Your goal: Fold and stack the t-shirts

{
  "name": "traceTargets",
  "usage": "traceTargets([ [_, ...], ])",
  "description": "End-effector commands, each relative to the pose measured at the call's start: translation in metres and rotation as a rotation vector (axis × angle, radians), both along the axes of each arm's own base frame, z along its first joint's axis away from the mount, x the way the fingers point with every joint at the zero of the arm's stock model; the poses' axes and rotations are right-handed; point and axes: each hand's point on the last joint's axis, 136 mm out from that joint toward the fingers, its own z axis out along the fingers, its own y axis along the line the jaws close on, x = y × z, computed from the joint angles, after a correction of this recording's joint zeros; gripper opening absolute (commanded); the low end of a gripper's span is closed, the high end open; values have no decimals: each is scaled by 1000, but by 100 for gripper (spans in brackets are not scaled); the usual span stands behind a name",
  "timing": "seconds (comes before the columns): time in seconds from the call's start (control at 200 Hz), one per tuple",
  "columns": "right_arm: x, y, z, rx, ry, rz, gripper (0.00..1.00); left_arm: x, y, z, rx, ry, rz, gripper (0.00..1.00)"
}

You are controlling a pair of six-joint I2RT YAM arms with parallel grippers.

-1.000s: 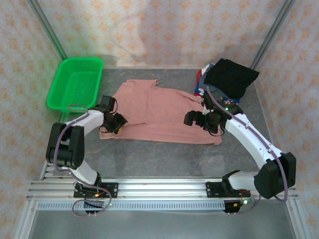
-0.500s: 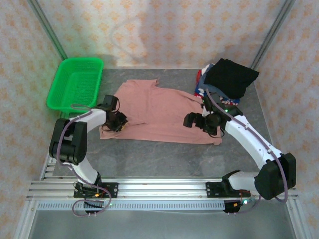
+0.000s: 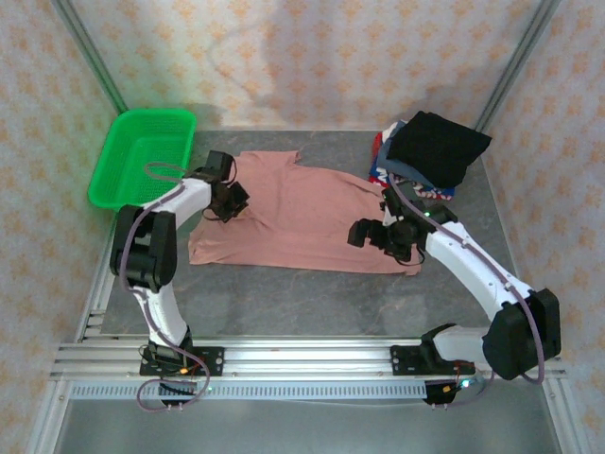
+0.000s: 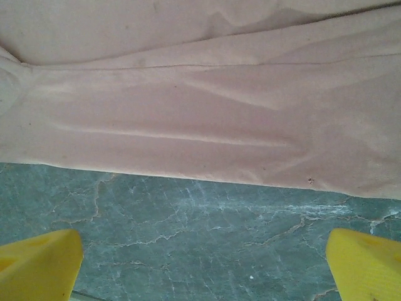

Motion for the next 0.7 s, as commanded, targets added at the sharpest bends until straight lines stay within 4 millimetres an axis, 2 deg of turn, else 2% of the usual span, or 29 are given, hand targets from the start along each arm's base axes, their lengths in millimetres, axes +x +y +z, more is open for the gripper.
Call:
traceTargets([
  [0.0,1,1,0,6,-22,6,99,3,1,-7,87,49,-98,0],
  [0.115,0,2,-4,7,-7,4,100,17,-7,-9,112,56,-178,0],
  [0.29,-1,1,-10,7,7,-11,100,24,-18,-13,160,90,-281,0],
  [0.395,-1,2,-12,9,18,-11,100,25,-17,-12,207,100,-334,7],
  [0.475,1,3,-14,9,21,-11,100,26,-15,-12,228,101,-346,17],
  [0.555,4,3,-15,8,20,-17,99,29,-15,-7,234,74,-337,36],
  [0.63,7,4,-17,5,24,-23,99,36,-15,7,227,17,-300,54],
  [0.695,12,5,-17,1,21,-30,100,42,-16,27,216,-38,-268,60],
])
